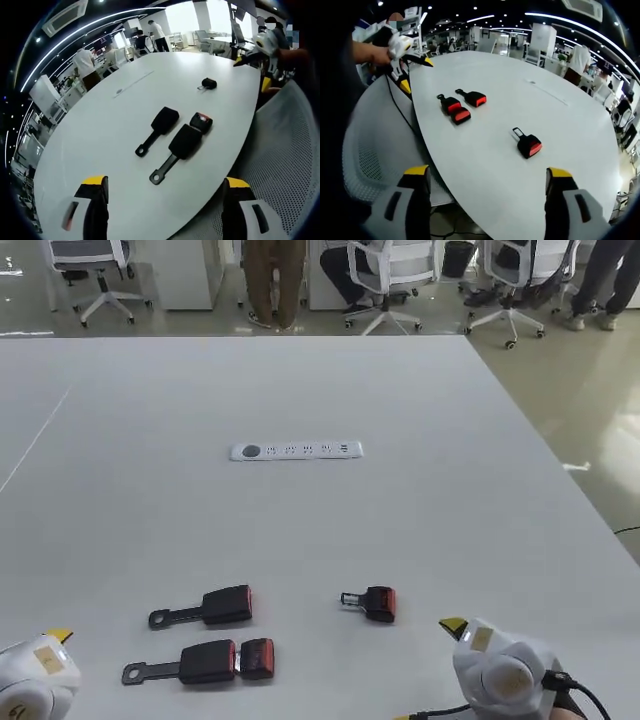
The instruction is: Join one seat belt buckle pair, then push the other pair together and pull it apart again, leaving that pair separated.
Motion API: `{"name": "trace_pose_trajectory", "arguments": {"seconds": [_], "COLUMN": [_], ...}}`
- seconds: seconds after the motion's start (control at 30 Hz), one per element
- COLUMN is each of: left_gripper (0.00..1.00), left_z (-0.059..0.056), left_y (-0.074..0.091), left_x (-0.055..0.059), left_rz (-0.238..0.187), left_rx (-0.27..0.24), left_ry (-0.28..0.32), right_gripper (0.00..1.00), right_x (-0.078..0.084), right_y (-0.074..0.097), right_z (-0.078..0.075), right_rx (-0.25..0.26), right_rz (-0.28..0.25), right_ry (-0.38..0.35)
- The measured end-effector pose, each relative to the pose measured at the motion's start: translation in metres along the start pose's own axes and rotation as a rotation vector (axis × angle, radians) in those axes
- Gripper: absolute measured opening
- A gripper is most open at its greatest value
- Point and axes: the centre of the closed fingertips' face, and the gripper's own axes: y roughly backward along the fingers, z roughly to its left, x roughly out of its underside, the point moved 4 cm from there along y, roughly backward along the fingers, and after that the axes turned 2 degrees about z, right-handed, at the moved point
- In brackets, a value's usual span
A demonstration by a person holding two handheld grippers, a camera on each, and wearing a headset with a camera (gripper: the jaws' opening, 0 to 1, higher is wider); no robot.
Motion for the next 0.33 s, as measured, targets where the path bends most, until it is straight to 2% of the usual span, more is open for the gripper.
{"name": "trace_pose_trajectory", "arguments": {"seconds": [0.1,0.17,0.33], "left_gripper": [0.95,0.94,0.93], "left_z": [0.0,0.001,-0.001], "left_y": [0.001,0.001,0.0], "left_x": [0.001,0.0,-0.004], "left_rz": [-0.002,-0.002,-0.008], "left_rx": [-0.003,-0.007,-0.002], "left_ry": [-0.001,-0.003,-0.01], "right_gripper": [0.92,0.89,0.89], "right_x": [0.0,0.0,-0.006], "right_y": [-0.005,-0.008,-0.008], "right_z": [0.009,0.011,0.014], "right_rx": [-0.041,-0.051,-0.044], "right_rz": [0.002,0.003,-0.016], "right_ry": [-0.001,-0.008,-0.024]}}
